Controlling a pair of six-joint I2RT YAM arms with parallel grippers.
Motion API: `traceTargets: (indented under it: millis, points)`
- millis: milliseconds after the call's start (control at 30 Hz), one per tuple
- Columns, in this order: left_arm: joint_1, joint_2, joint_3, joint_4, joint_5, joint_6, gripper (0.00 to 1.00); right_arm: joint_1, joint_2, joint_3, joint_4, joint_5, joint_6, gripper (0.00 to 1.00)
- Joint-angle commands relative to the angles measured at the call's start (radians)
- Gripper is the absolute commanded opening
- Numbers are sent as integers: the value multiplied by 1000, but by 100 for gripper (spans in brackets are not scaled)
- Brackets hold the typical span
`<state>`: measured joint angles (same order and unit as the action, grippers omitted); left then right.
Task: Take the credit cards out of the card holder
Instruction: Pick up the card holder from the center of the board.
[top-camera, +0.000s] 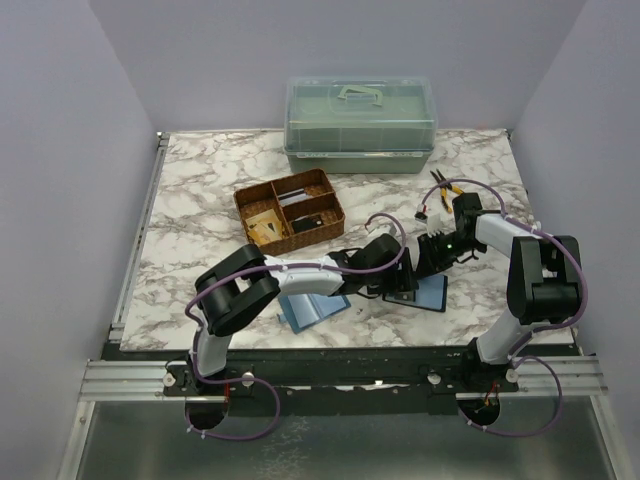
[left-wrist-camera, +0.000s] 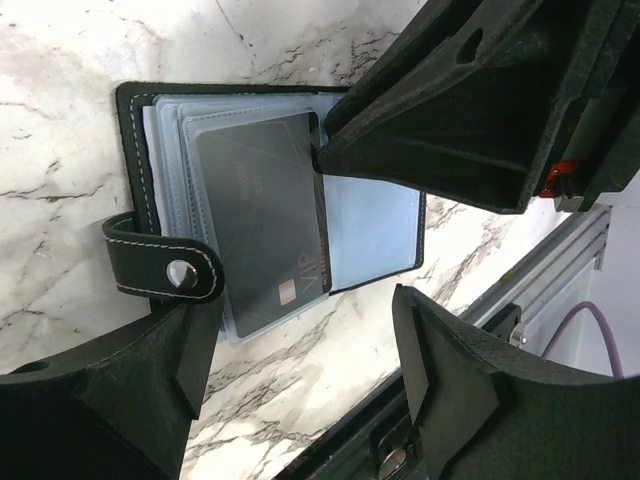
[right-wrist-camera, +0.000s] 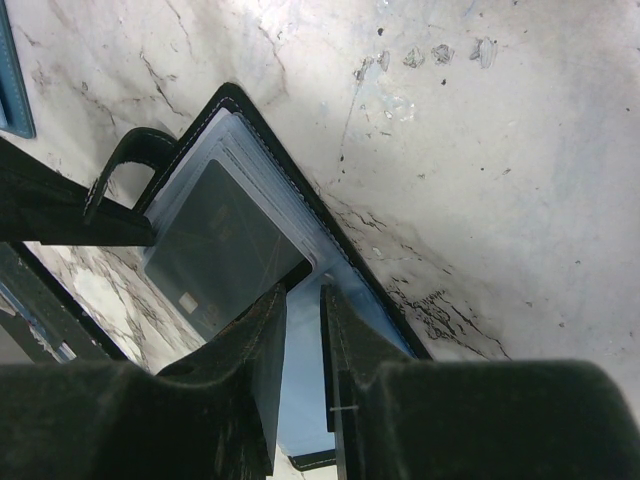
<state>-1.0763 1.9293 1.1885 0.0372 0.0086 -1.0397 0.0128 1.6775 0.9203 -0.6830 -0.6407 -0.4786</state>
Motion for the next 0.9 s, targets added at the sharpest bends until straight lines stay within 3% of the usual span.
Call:
traceTargets:
  millis: [0, 467, 867]
  points:
    - [-27, 37, 60, -137, -69, 31, 76, -4, 19, -1, -13, 28, -3, 24]
    - [-61, 72, 175, -322, -176, 38, 80, -4, 19, -1, -15, 25, -6, 24]
    - [-63, 92, 215, -308, -124, 67, 79, -4, 23, 1, -18, 23, -8, 24]
